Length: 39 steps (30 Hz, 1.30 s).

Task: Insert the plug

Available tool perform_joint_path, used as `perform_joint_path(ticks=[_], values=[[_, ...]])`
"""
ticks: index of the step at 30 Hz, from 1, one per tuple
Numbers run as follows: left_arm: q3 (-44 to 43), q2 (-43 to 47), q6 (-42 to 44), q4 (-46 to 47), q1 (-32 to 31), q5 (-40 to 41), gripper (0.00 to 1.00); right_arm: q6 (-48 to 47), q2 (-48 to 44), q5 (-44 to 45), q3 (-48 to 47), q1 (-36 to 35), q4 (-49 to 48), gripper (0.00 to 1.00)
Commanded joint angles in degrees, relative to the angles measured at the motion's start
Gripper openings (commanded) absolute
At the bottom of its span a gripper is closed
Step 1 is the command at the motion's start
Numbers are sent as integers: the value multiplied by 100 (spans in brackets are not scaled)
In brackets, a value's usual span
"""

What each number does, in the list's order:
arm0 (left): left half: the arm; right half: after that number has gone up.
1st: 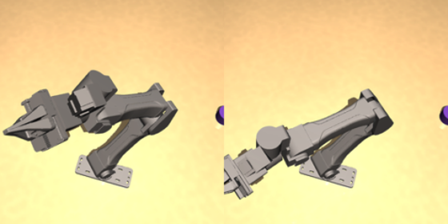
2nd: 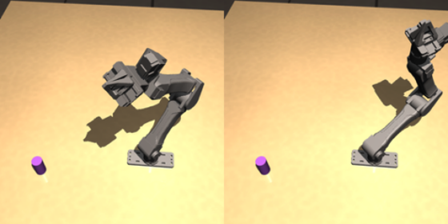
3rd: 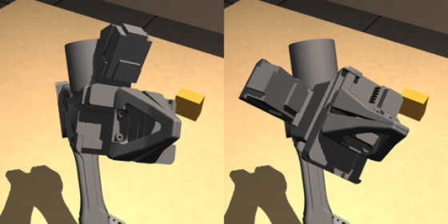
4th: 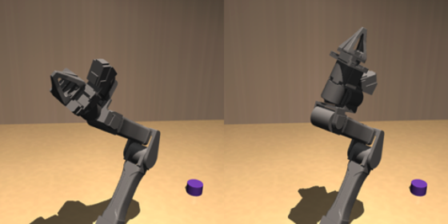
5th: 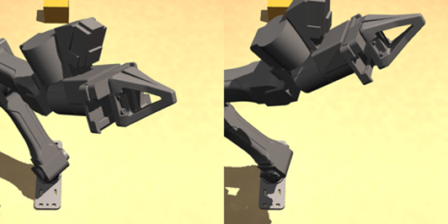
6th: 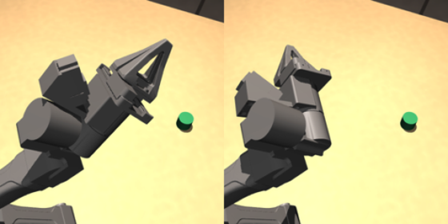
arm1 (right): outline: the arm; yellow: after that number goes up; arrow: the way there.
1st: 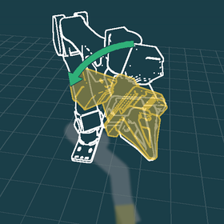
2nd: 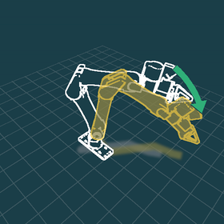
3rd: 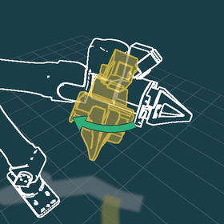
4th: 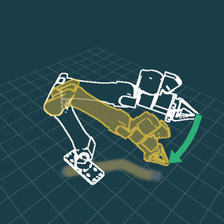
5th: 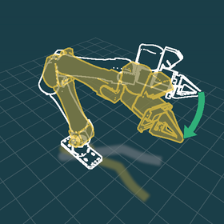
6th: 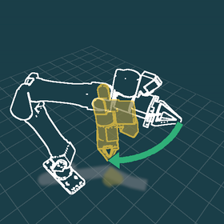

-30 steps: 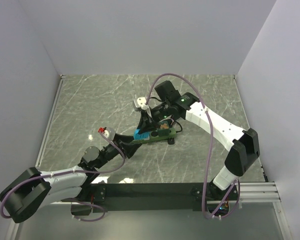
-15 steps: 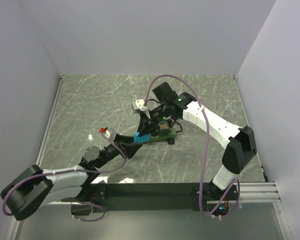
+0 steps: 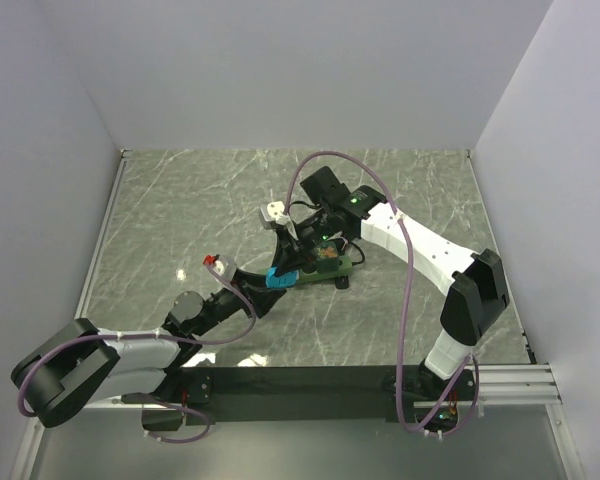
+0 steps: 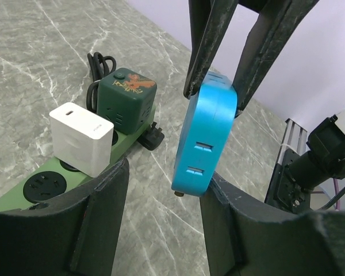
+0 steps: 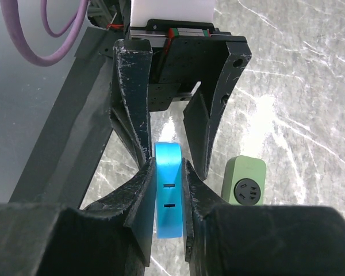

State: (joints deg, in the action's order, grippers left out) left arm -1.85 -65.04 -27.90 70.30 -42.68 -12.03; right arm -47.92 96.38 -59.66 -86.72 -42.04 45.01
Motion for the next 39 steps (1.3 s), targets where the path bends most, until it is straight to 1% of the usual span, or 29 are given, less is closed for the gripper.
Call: perform_joint_path(ticks=[1, 4, 11, 13, 15, 18, 20, 22, 23, 25, 27, 28, 30, 31, 33, 34, 35, 37, 39], values=[[-97, 105, -13, 440, 22, -141, 56, 28, -75, -160, -12, -67, -142, 0], [-88, 210, -40, 406, 14, -194, 56, 213, -75, -46, 49, -67, -344, 0], [-79, 343, -49, 352, 14, -273, 56, 239, -49, -37, 58, -67, -353, 0], [-114, 264, -31, 361, 14, -221, 55, 239, -58, -63, 76, -67, -344, 0], [-140, 124, -49, 440, 14, -229, 50, 239, -102, -90, 129, -76, -362, 0], [-141, -87, -119, 729, 14, -282, 41, 213, -137, -107, 190, -76, -336, 0], [-141, -167, -145, 870, 14, -317, 28, 274, -172, -116, 295, -85, -344, 0], [-140, -264, -119, 967, 14, -439, 10, 406, -259, -125, 436, -94, -572, 0], [-149, -281, -110, 968, 14, -466, 1, 589, -303, -116, 610, -94, -834, 0], [-132, -317, -75, 1020, 22, -545, 1, 1106, -478, -12, 822, -94, -1230, 1], [-53, -273, -40, 1073, 14, -607, 1, 1459, -628, 94, 1130, -94, -1819, 7], [-35, -238, -23, 1073, 14, -651, 1, 1818, -768, 234, 1226, -85, -2021, 16], [0, -98, 30, 1012, 14, -765, 1, 1988, -901, 305, 1455, -94, -2381, 28], [9, -54, 65, 968, 14, -774, 1, 2110, -997, 323, 1508, -94, -2462, 45], [61, 122, 144, 845, 14, -774, 1, 2182, -1086, 332, 1614, -85, -2602, 63], [88, 184, 179, 819, 14, -774, 1, 2164, -1138, 315, 1640, -85, -2620, 79], [105, 254, 206, 784, 14, -783, 1, 2164, -1156, 306, 1684, -76, -2638, 86], [158, 447, 232, 696, 14, -862, 1, 2173, -1148, 280, 1676, -59, -2673, 88], [167, 623, 285, 495, 14, -897, 1, 2121, -1095, 157, 1606, -50, -2560, 88]])
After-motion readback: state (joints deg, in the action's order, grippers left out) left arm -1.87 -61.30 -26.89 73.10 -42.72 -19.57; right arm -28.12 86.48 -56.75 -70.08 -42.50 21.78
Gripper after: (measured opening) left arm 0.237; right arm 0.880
